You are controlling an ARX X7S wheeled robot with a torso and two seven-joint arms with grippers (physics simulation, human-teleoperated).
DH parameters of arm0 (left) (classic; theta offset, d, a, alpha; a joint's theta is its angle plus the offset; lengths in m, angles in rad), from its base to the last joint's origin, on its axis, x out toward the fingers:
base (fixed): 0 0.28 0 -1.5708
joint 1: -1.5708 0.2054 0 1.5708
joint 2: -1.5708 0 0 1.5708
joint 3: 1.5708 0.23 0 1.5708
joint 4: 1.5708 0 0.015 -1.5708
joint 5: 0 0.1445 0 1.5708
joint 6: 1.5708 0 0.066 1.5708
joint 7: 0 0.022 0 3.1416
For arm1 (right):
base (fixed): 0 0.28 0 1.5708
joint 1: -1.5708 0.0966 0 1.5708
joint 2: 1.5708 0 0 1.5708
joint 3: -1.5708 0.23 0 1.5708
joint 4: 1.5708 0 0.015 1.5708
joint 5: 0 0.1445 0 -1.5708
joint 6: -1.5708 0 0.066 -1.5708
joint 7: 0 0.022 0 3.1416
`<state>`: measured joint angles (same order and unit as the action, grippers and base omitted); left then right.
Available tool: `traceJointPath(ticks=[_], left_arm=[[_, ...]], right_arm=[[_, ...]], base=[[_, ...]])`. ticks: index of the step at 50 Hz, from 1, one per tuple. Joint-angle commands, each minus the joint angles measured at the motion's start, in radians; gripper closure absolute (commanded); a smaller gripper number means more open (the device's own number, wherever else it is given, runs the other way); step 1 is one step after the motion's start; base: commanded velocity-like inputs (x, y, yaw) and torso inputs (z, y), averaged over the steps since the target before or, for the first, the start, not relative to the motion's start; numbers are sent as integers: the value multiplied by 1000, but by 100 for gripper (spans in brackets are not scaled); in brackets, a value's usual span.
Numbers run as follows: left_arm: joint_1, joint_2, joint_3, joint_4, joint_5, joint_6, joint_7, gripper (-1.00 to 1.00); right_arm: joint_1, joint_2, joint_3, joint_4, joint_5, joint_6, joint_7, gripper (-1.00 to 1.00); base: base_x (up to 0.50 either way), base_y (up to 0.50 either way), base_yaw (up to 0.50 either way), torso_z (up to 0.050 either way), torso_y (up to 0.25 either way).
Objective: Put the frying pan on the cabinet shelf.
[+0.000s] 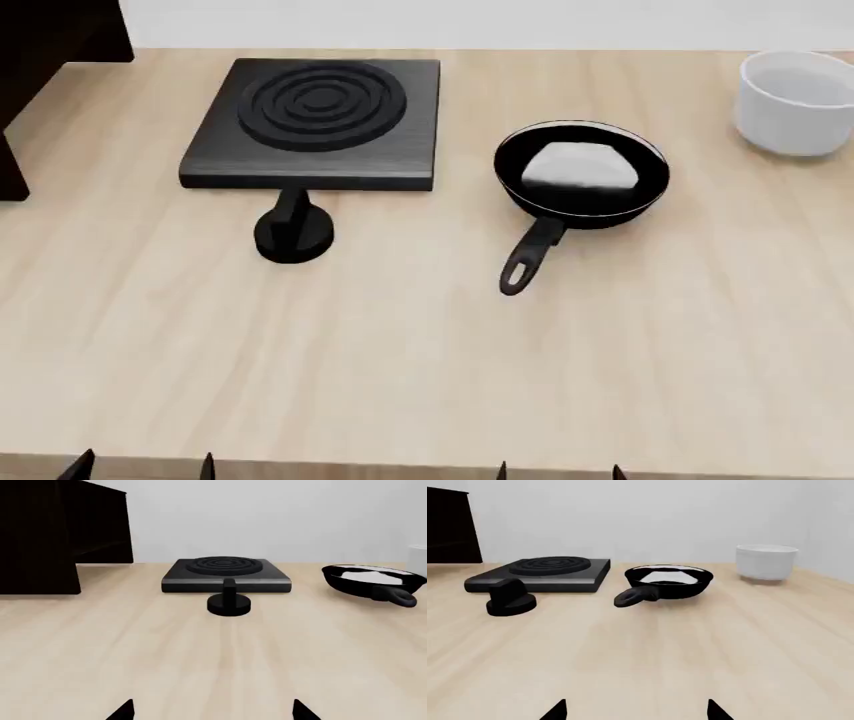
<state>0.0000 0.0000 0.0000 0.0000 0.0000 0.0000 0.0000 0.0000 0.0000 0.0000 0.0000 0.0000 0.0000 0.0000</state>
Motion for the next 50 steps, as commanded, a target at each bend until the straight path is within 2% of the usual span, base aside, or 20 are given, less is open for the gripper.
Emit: traceJointPath(ticks=[1,15,50], left_arm=[[0,-10,11,0,-10,0,-11,-100],[0,-53,63,2,-65,8,-43,-100],[7,-98,117,28,-123,2,-83,-100]], right_arm=[[0,9,-13,0,9,0,13,-100],[19,50,-58,15,44,4,58,-100],[22,97,-115,8,80,17,113,-100]], base=[[0,0,0,0,0],[0,0,0,5,0],[0,0,0,50,0]])
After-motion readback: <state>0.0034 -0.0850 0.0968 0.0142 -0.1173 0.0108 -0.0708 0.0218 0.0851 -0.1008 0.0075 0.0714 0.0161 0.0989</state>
